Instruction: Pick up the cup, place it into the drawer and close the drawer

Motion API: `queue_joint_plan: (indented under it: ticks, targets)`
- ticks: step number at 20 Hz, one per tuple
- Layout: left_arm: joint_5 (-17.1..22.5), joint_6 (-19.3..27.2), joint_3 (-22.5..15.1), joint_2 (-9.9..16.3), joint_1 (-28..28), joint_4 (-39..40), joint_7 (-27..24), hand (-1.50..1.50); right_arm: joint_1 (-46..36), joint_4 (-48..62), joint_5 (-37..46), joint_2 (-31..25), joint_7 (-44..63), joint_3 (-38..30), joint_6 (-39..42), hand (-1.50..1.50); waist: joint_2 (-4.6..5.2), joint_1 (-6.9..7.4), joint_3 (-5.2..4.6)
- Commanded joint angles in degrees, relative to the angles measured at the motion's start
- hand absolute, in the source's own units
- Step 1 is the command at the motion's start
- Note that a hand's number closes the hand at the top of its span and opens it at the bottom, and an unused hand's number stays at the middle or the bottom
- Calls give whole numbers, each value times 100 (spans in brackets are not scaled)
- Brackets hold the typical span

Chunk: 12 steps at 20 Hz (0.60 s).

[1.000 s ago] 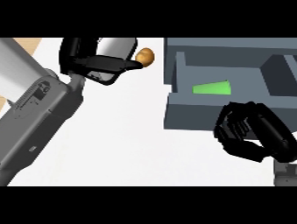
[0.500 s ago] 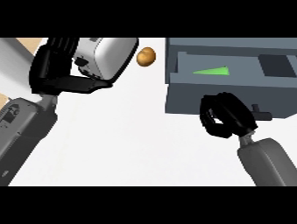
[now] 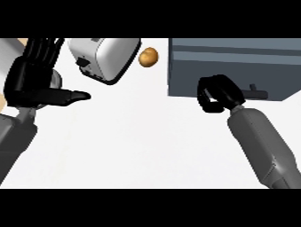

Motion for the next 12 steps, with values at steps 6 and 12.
queue_joint_plan:
  ticks: [6, 12]
  targets:
    - [83, -684, 273, 141, 531, -2, -312, -150, -1419, 2210, -189, -304, -407, -734, 21, 150, 133, 172, 20]
    - [62, -685, 149, -65, 448, -108, -249, -150, -1620, 2580, -274, -514, -560, -897, 128, 150, 223, 290, 29]
